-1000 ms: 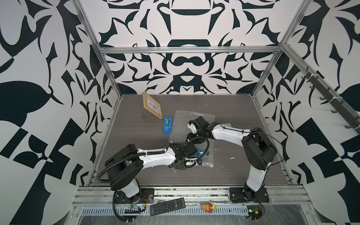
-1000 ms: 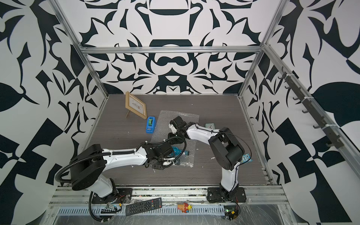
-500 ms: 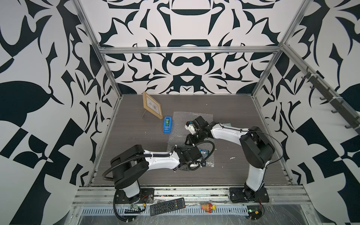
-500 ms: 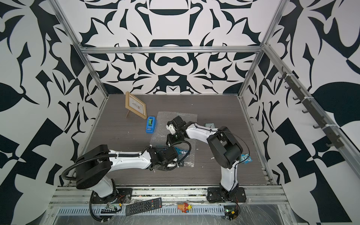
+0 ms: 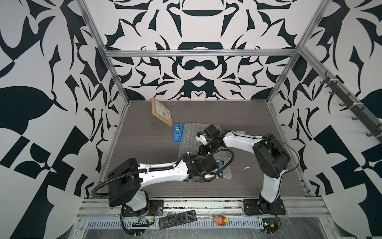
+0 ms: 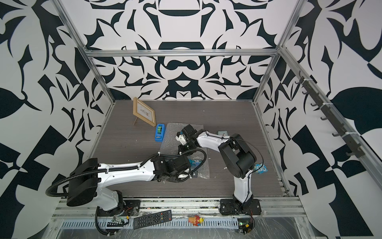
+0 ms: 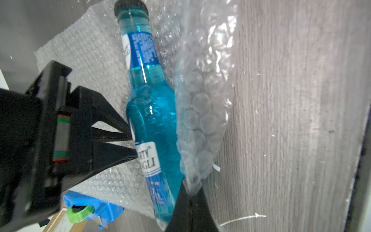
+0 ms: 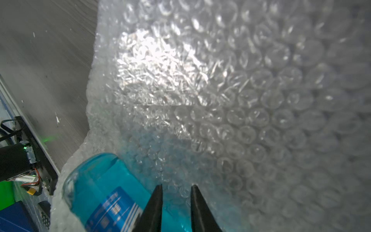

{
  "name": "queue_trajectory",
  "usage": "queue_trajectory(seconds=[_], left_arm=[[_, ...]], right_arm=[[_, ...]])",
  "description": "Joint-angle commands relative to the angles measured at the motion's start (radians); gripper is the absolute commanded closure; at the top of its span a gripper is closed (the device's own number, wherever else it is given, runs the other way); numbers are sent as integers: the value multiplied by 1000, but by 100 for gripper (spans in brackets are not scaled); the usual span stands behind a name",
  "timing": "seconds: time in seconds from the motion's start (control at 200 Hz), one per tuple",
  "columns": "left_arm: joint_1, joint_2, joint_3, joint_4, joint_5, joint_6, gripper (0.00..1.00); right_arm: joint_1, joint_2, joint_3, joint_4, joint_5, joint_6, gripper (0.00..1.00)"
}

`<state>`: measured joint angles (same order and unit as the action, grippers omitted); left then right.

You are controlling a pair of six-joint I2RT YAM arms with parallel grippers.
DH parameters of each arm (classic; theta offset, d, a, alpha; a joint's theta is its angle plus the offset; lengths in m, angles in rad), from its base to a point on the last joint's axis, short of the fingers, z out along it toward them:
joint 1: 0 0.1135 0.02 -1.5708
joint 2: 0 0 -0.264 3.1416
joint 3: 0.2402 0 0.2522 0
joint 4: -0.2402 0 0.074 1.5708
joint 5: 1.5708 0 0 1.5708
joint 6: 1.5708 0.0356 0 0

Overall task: Wrap wine bottles in bubble wrap
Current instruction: Wrap the wine bottle in bubble wrap.

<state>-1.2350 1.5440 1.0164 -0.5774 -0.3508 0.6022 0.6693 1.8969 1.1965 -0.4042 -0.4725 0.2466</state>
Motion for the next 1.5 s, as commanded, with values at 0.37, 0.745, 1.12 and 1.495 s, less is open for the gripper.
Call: queue_trajectory(seconds=[0.37,0.745,1.12,1.495], left_arm=[[142,28,113,-119,166,46,100],[215,65,154,-130,256,82,100],[287,135,212,-180,349,102,100],[342,223,245,-164,373,112,99]], right_arm=[[-57,-8,72,-40,-72,-54,76],[-178,-472,-256,90,49,37,40],[-191,-1028,-685,308,112,79,22],[-91,-1010,-650,288,210,160,30]])
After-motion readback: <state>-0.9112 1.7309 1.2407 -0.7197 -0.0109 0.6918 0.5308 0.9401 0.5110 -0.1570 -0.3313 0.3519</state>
